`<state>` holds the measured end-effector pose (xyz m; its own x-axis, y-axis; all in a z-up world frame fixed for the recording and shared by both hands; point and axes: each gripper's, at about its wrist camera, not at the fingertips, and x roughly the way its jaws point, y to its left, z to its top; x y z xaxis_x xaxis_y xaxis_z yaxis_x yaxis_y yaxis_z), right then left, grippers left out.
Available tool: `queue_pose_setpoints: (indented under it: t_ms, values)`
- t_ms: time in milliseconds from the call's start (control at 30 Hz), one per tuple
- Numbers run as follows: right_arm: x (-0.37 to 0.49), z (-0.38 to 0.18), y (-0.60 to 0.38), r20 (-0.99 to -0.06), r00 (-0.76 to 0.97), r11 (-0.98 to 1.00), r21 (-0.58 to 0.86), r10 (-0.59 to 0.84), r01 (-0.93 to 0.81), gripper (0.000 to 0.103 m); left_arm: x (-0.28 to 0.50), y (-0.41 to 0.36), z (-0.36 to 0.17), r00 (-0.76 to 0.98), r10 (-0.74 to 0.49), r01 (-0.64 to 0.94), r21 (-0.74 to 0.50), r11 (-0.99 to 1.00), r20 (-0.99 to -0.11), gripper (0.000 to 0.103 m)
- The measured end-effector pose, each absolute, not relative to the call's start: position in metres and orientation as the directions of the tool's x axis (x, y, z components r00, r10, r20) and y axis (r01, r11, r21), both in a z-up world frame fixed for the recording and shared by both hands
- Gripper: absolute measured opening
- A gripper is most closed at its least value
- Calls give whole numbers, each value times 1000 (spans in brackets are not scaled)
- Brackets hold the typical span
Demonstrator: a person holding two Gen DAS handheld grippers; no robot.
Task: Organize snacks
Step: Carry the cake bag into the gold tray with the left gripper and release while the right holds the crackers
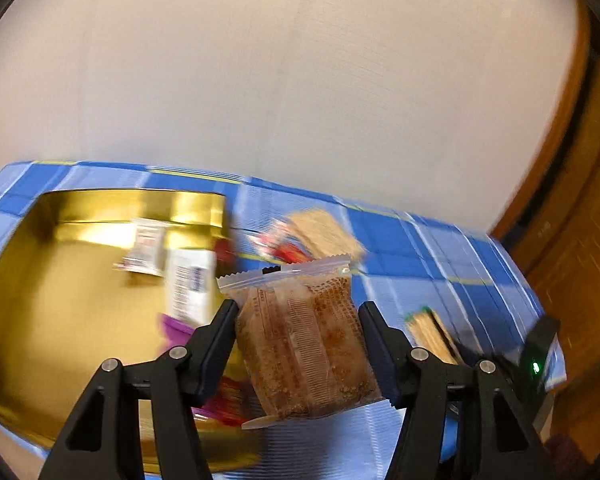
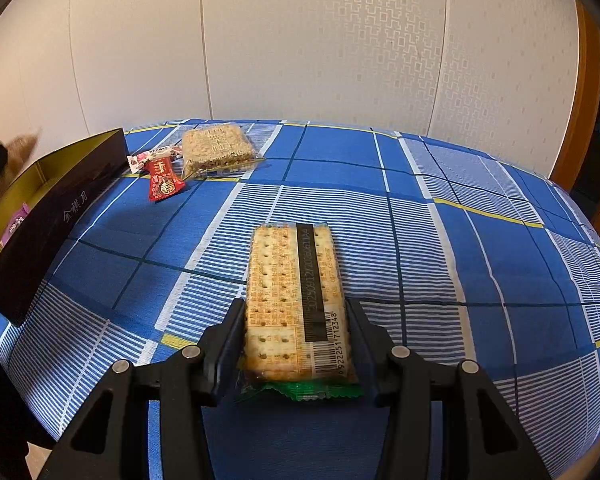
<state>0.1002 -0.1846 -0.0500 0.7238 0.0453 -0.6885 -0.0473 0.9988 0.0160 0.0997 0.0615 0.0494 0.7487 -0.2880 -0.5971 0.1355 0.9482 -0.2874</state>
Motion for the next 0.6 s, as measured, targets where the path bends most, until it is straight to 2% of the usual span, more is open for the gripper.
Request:
queue_pose_setpoints:
  t_ms: [133, 367, 600]
  values:
    - [100, -50, -185, -689, 723, 999, 17, 46, -47, 50, 117, 112, 44, 744, -203, -16, -320, 947, -637, 62]
    - [100, -50, -184, -689, 723, 999, 18, 46, -47, 50, 140, 167, 19, 682, -119, -168, -312, 935, -722, 62]
    - [100, -50, -184, -689, 723, 999, 18, 47, -48, 50, 159, 178, -4, 636, -105, -218, -308, 926, -764, 59]
